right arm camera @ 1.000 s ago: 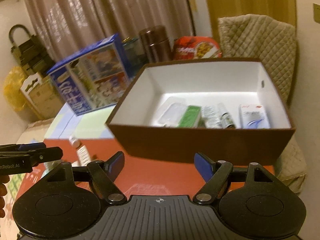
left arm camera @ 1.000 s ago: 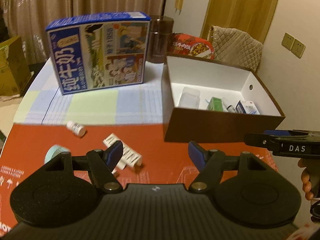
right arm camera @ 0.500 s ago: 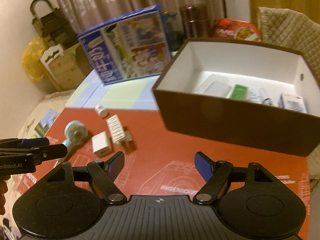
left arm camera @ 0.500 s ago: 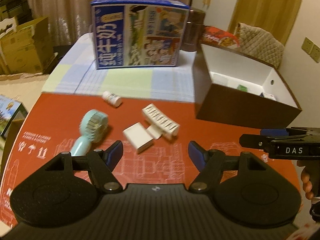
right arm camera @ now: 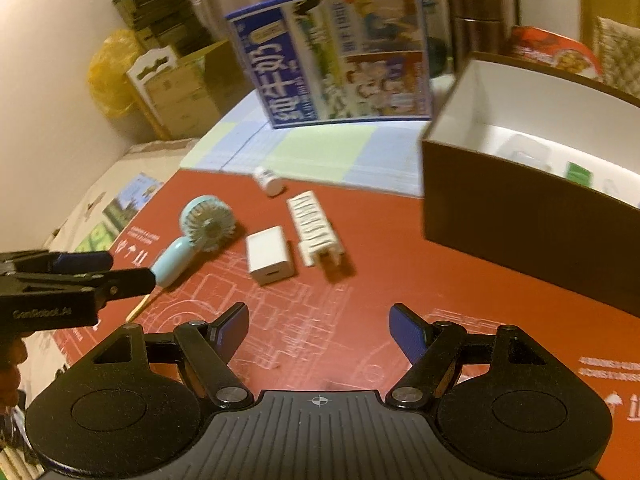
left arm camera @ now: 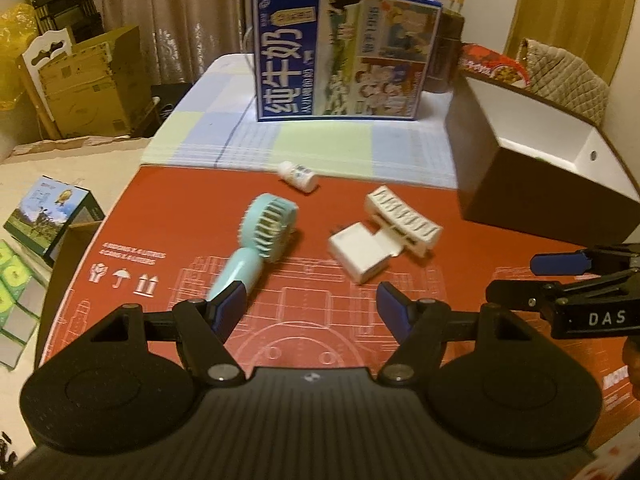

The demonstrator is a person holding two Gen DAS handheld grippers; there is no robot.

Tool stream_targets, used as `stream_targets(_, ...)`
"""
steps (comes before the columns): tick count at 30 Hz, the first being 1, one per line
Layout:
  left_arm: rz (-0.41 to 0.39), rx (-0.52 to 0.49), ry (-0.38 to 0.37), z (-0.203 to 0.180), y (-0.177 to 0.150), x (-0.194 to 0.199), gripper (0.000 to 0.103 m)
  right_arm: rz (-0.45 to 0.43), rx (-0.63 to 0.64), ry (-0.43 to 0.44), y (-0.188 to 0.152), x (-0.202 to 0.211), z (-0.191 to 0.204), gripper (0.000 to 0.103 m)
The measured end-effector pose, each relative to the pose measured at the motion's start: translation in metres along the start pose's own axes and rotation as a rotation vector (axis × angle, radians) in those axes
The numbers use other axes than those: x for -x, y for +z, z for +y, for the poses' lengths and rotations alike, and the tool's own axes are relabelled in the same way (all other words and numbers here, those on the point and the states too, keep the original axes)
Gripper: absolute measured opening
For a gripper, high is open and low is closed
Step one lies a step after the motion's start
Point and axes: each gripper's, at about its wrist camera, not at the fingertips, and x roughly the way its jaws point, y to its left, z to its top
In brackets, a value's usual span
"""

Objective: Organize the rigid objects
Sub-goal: 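Grasp the teal handheld fan with the left tool while the right tool grasps the white charger block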

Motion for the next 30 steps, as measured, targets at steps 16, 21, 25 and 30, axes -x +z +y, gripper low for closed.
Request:
stream_targets(16,0.065,-0.066,0.029,0.043,0.007,-0.058,0.065,-0.007,0.123,0.024,0.009,-0.060,0.037,0.073)
stream_targets(21,0.094,-0.077,0.016,0.053,0.010,-0.079,0.059,-0.012,0.159,0.027,0.014,-0.082,0.046,0.060)
stream_targets(25,0.100,-0.099,-0.001,0.058,0.012,-0.090,0.059,-0.005,0.189,-0.002,0.019,-0.100,0.053,0.058)
stream_targets(30,0.118,-0.126,-0.021,0.060,0.014,-0.103,0.055,0.006,0.224,-0.048,0.021,-0.119,0.060,0.056)
